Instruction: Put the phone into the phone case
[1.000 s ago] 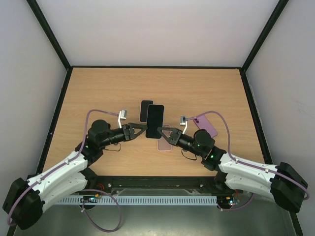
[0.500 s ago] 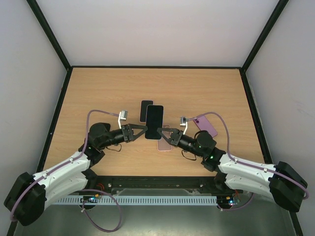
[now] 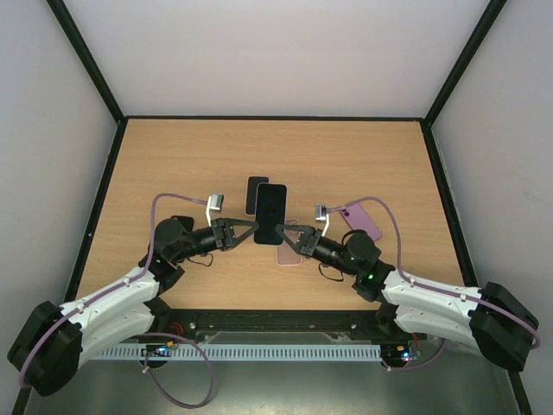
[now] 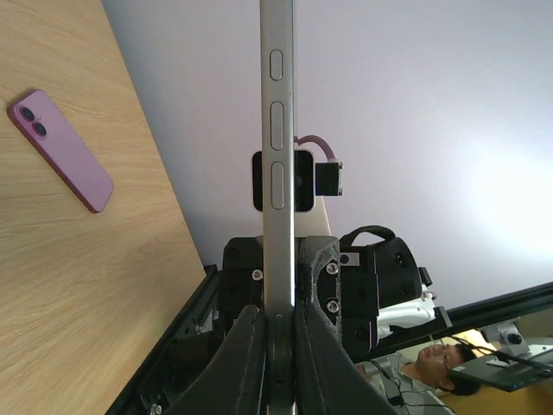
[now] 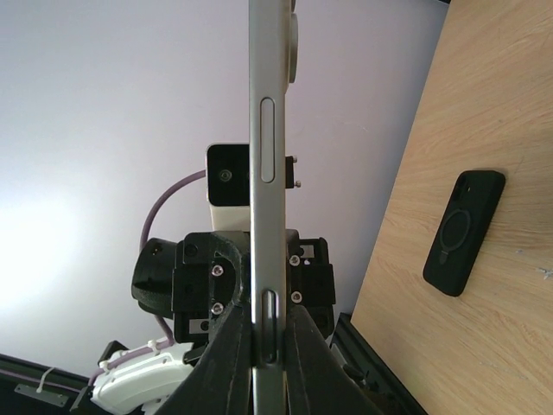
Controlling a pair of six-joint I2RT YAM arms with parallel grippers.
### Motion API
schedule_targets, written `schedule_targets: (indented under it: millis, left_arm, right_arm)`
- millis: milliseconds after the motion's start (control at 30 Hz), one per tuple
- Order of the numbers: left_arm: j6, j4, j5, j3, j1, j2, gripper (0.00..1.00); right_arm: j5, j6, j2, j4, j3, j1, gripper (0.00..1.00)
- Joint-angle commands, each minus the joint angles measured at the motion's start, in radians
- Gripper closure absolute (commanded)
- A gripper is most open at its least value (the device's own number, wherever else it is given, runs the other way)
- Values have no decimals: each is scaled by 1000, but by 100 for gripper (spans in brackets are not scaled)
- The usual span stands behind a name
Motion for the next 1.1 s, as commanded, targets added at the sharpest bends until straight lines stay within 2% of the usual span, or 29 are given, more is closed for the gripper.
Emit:
schedule_targets:
  millis: [0,200,400,533,633,833,967,1067]
  left_arm:
    - [-1,82,16,-8,-4,-12,95]
    - [0,66,-3,-18,-3,-28,97]
    - [42,0,-35,-21,-3,-46,97]
    - [86,-69,-59,-13,-3,-52,97]
    - [122,-137,-88,-5,-3,-50,97]
    - [188,-268,-154,9,-3,-42,97]
    - [211,-320,-175,14,-3,-31,97]
    - [242,-406,-195,40,-4,-10,97]
  right_arm:
    - [-5,-2,8,71,-9,-3,92]
    - [4,-20,7,29,-5,-3,86]
    - [112,-159,-63,-243,26,-7,64]
    - [174,-224,-126,-420,57,-23,45]
    - [237,-276,-142,-575,91,-30,37]
    - [275,-340,-85,-745,110,-83,37]
    - [285,-379,-3,-793,104,-136,45]
    - [271,-391,69,-769,82,-172,50]
